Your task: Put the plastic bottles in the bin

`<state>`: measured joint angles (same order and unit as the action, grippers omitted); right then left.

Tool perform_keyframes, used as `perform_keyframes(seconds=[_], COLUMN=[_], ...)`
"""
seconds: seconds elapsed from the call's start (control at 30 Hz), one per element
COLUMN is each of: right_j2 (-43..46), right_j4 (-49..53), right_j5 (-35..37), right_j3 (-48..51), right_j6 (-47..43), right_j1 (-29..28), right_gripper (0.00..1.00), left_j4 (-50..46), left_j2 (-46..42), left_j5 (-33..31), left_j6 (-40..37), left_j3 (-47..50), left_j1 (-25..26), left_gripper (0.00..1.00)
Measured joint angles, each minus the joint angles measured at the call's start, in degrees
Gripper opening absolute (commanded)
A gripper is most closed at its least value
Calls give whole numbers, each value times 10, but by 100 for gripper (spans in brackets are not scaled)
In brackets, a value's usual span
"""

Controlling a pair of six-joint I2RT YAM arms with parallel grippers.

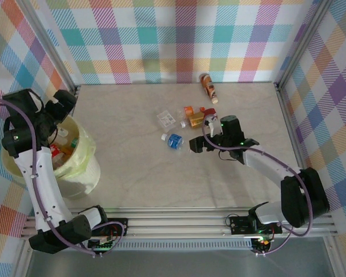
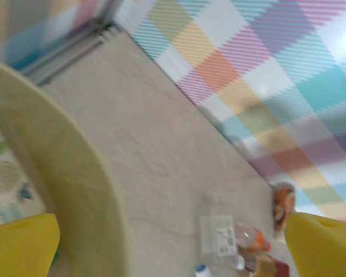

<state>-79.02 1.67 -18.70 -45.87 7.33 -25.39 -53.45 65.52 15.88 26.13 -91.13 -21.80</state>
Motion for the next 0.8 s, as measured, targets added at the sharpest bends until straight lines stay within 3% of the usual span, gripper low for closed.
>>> perform_keyframes(seconds=[0.43,0.8], right_j2=[-123,-243], right_j4=[77,138], right_j5=[81,142], right_j3=[-80,-192], right_j6=[-163,-229], right_j1=[-65,-97], right_gripper=[100,100], left_j4=[61,102], left_j2=[4,76], left_j5=[41,-2], left_j6=[11,20], left_j3=[-36,-38], left_j1=[178,348], left_gripper=[100,100])
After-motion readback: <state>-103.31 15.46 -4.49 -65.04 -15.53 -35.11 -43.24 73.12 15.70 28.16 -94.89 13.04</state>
